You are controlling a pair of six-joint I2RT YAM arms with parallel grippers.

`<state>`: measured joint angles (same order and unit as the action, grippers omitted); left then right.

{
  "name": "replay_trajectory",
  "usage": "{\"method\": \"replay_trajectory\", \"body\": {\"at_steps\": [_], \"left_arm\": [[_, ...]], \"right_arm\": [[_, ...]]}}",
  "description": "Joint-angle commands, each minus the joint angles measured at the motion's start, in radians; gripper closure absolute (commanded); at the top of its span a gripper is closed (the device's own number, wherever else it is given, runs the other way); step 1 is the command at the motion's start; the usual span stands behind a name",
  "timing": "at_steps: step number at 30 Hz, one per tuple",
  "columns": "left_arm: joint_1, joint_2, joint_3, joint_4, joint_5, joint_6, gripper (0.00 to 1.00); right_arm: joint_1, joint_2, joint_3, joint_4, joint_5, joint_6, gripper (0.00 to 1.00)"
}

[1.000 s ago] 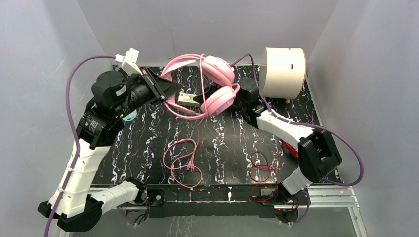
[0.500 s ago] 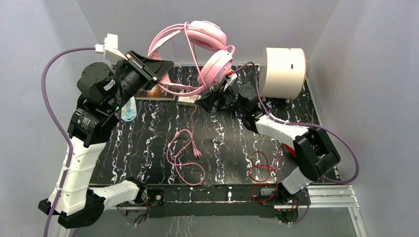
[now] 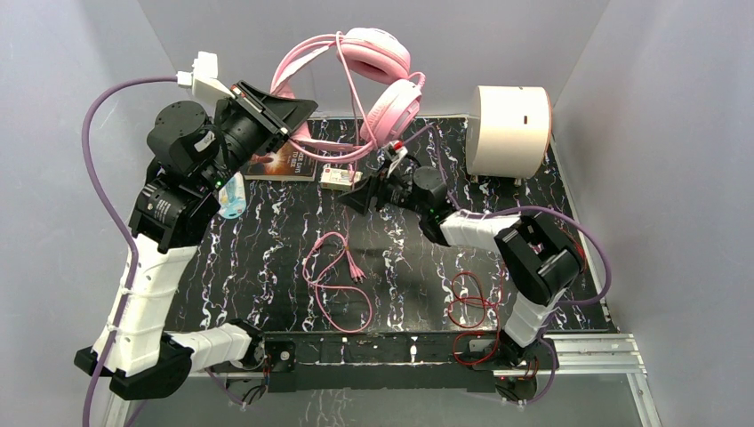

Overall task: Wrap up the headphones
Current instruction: Wrap the headphones cable around the headphones.

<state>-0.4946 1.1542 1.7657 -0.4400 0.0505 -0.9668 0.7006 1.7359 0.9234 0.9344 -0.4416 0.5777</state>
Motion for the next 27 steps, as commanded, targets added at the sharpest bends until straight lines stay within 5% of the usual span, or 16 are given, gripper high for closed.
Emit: {"method": "replay_trajectory", "body": {"at_steps": [1, 3, 12, 19, 27], "left_arm": [[-0.001, -0.024, 0.064, 0.144, -0.011, -0.043, 1.0], [-0.001, -0.025, 0.06, 0.151, -0.013, -0.046, 1.0], [-0.001, 0.009, 0.084, 0.172, -0.115, -0.013, 1.0], [-0.001, 0.16, 0.239, 0.08, -0.375, 0.242, 1.0], [0.043, 0.324, 0.279, 0.246, -0.754, 0.664, 1.0]], "right_arm": [[0.026, 0.008, -0.014, 0.199, -0.017, 0.02, 0.13], [0.027, 0.032, 0.002, 0.203, -0.009, 0.016, 0.22], [0.039, 0.212, 0.049, 0.443, -0.091, 0.115, 0.99], [0.077, 0.035, -0.194, 0.28, -0.123, -0.017, 1.0], [0.211, -0.495, -0.433, -0.351, -0.017, -0.377, 1.0]]}}
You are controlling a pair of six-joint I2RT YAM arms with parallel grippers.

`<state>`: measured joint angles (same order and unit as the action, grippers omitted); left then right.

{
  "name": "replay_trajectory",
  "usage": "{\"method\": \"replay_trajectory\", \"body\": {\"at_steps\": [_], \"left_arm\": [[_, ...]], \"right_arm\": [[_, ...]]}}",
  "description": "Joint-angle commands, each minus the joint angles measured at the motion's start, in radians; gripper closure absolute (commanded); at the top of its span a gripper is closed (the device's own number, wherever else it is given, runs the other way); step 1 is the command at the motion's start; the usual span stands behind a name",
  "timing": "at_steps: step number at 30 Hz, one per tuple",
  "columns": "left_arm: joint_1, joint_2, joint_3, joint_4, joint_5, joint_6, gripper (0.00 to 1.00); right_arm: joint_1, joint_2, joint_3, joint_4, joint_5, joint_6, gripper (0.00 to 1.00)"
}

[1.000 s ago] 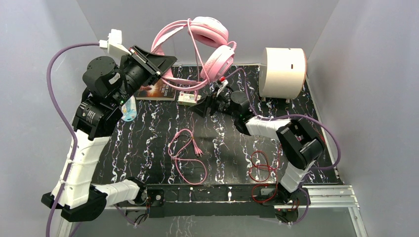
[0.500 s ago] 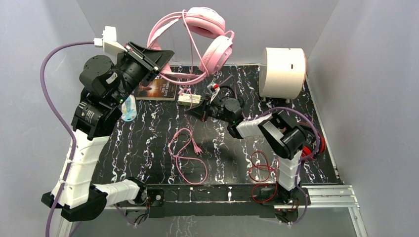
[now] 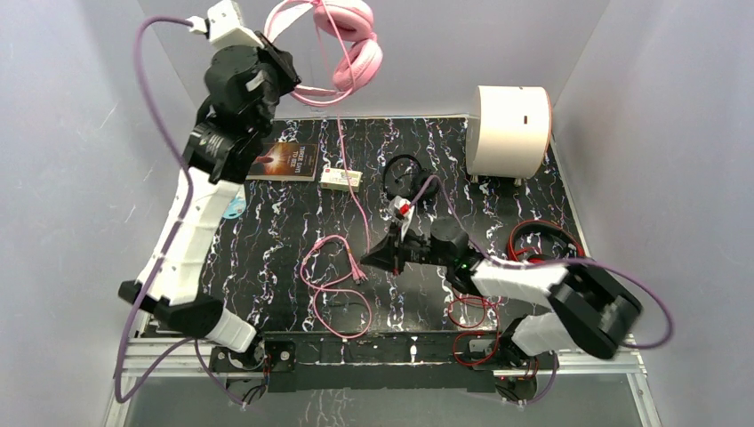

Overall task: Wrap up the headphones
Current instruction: Wrap the headphones cable around the headphones.

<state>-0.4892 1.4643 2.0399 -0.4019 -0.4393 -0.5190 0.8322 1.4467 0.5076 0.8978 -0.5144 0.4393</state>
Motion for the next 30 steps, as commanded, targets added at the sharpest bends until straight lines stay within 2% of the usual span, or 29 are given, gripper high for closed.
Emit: {"method": "replay_trajectory", "body": {"at_steps": [1, 6, 9, 14, 16, 19, 22, 25, 30], "left_arm": [[0.057, 0.024, 0.001, 0.236, -0.292, 0.248, 1.0], [0.124, 0.041, -0.055, 0.441, -0.426, 0.461, 1.0], [0.165, 0.039, -0.1, 0.476, -0.454, 0.566, 1.0], [0.184, -0.081, -0.4, 0.525, -0.407, 0.674, 1.0], [0.184, -0.139, -0.489, 0.376, -0.328, 0.604, 1.0], [0.182, -0.223, -0.623, 0.234, -0.124, 0.555, 1.0], [0.173, -0.29, -0.701, 0.101, -0.027, 0.526, 1.0], [0.17, -0.339, -0.725, -0.038, 0.073, 0.533, 1.0], [0.162, -0.421, -0.712, -0.201, 0.457, 0.602, 1.0]], "right_arm": [[0.112, -0.261, -0.023, -0.385, 0.077, -0.28, 1.0], [0.191, -0.522, -0.049, -0.649, 0.227, -0.339, 1.0], [0.196, -0.674, -0.02, -0.769, 0.296, -0.343, 1.0], [0.196, -0.823, 0.16, -1.008, 0.546, -0.403, 1.0], [0.195, -0.8, 0.277, -1.064, 0.605, -0.463, 1.0], [0.195, -0.703, 0.483, -1.124, 0.673, -0.565, 1.0], [0.194, -0.571, 0.663, -1.177, 0.726, -0.642, 1.0], [0.193, -0.433, 0.811, -1.204, 0.769, -0.715, 1.0], [0.128, -0.243, 0.984, -1.189, 0.716, -0.775, 1.0]]}}
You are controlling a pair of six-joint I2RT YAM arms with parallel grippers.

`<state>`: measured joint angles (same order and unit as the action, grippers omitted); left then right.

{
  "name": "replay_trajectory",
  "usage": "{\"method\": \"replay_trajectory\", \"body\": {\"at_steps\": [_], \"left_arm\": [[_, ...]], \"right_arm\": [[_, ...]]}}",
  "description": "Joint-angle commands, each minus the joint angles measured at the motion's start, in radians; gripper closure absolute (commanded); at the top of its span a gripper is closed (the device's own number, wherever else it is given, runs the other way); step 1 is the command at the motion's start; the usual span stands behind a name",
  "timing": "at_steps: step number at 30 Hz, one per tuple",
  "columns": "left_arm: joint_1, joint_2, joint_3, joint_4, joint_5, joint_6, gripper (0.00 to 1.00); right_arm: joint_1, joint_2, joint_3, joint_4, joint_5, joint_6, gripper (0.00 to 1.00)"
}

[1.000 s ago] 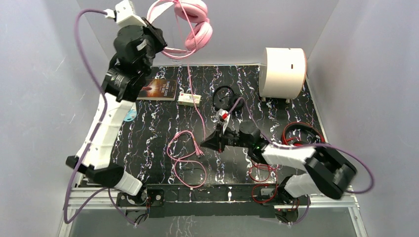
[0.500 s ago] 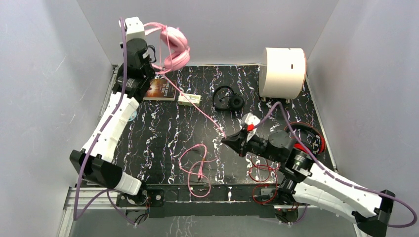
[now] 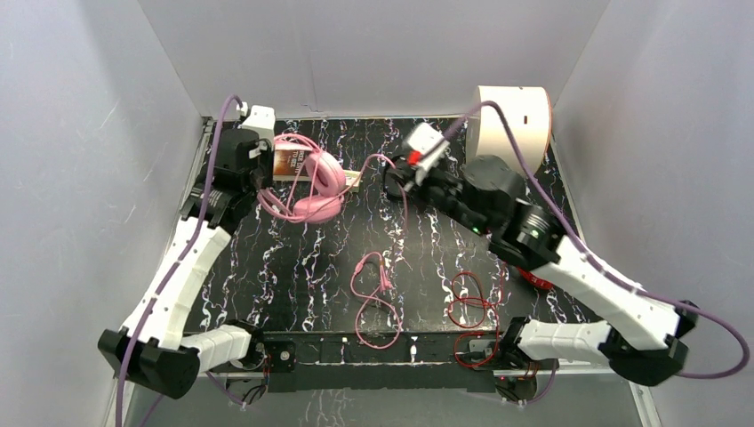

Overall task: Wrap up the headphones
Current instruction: Wrap the headphones cable around the headphones.

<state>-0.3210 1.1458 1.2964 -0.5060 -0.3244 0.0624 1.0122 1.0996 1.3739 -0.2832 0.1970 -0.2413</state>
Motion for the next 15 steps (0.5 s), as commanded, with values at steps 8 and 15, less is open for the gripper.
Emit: {"method": "replay_trajectory", "body": {"at_steps": [8, 15], "left_arm": [[-0.015, -0.135, 0.111, -0.192, 0.738, -0.034, 1.0], [-0.016, -0.171, 0.162, -0.091, 0.907, -0.233, 1.0]], "right_arm": [[-0.314, 0.282, 0.243, 0.021, -0.523, -0.1, 1.0], [-0.485, 0.331, 0.12, 0.139, -0.783, -0.005, 1.0]]}}
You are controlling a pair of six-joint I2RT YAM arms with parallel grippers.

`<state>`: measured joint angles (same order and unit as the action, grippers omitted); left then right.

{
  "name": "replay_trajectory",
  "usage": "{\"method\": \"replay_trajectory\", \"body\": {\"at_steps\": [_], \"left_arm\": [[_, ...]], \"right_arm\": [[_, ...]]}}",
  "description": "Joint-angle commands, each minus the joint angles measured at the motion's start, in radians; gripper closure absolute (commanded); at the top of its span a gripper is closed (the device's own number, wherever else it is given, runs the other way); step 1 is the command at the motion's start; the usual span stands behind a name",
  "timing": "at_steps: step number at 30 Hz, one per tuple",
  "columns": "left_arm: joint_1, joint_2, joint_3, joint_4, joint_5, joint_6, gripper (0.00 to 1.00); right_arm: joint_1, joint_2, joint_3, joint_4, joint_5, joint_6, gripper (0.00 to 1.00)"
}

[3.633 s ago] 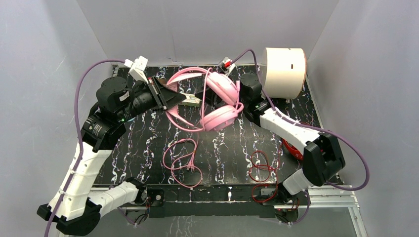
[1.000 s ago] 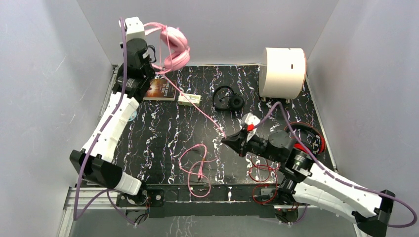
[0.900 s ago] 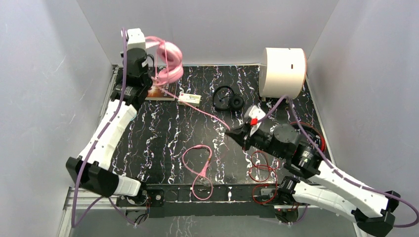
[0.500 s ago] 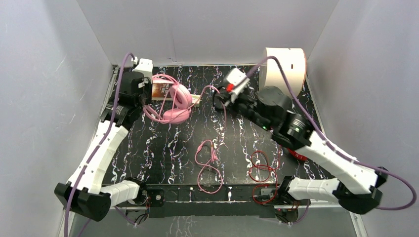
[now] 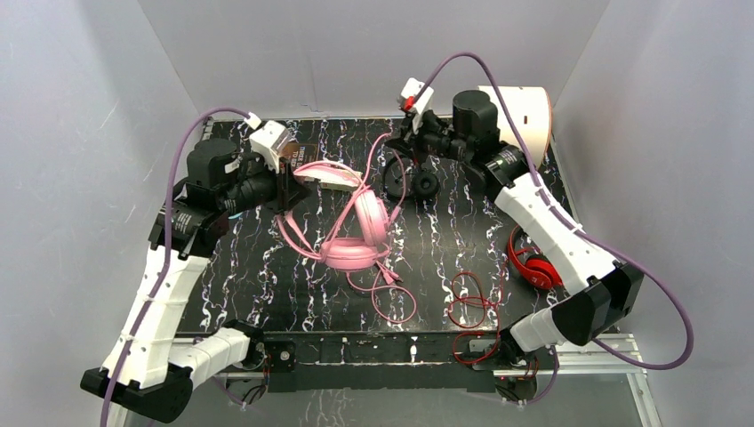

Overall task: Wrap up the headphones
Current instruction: Wrap the headphones cable around the headphones.

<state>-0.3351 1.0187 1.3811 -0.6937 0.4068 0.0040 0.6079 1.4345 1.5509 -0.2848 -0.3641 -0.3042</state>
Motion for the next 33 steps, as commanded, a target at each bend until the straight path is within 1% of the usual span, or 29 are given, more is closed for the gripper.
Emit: {"method": "replay_trajectory", "body": {"at_steps": [1, 4, 7, 9, 12, 13, 15, 16, 18, 21, 23, 26, 29, 31, 33], "left_arm": [[-0.001, -0.038, 0.107, 0.111, 0.161, -0.227, 1.0], [-0.002, 0.014, 0.231, 0.164, 0.153, -0.4, 1.0], [-0.001, 0.078, 0.357, 0.222, 0.176, -0.582, 1.0], [-0.001, 0.118, 0.418, 0.234, 0.2, -0.67, 1.0], [-0.002, 0.157, 0.465, 0.236, 0.213, -0.759, 1.0], [-0.001, 0.165, 0.472, 0.237, 0.208, -0.777, 1.0], [-0.001, 0.171, 0.474, 0.246, 0.199, -0.811, 1.0], [-0.002, 0.173, 0.467, 0.263, 0.206, -0.826, 1.0], [-0.001, 0.175, 0.459, 0.282, 0.213, -0.845, 1.0], [-0.001, 0.173, 0.459, 0.283, 0.198, -0.856, 1.0], [-0.001, 0.166, 0.452, 0.291, 0.185, -0.874, 1.0], [-0.001, 0.154, 0.431, 0.331, 0.174, -0.914, 1.0], [-0.001, 0.153, 0.443, 0.369, 0.164, -0.95, 1.0], [-0.001, 0.165, 0.483, 0.366, 0.135, -0.96, 1.0], [-0.001, 0.185, 0.534, 0.359, 0.106, -0.969, 1.0]], "right_arm": [[-0.087, -0.006, -0.097, 0.173, -0.25, 0.072, 1.0], [-0.089, -0.004, -0.204, 0.304, -0.387, 0.131, 1.0], [-0.09, 0.013, -0.304, 0.512, -0.466, 0.275, 1.0], [-0.089, 0.042, -0.333, 0.629, -0.505, 0.379, 0.95], [-0.088, 0.098, -0.335, 0.761, -0.573, 0.522, 0.89], [-0.087, 0.121, -0.335, 0.804, -0.585, 0.571, 0.85], [-0.082, 0.152, -0.347, 0.908, -0.609, 0.666, 0.74], [-0.079, 0.161, -0.359, 0.976, -0.61, 0.71, 0.7], [-0.077, 0.169, -0.38, 1.018, -0.576, 0.762, 0.63], [-0.078, 0.15, -0.42, 1.001, -0.501, 0.771, 0.5], [-0.08, 0.126, -0.464, 0.99, -0.407, 0.775, 0.41], [-0.082, 0.102, -0.528, 1.012, -0.346, 0.784, 0.29], [-0.08, 0.099, -0.592, 1.103, -0.344, 0.818, 0.21], [-0.08, 0.102, -0.634, 1.177, -0.326, 0.839, 0.16], [-0.075, 0.111, -0.66, 1.236, -0.305, 0.858, 0.13]]}}
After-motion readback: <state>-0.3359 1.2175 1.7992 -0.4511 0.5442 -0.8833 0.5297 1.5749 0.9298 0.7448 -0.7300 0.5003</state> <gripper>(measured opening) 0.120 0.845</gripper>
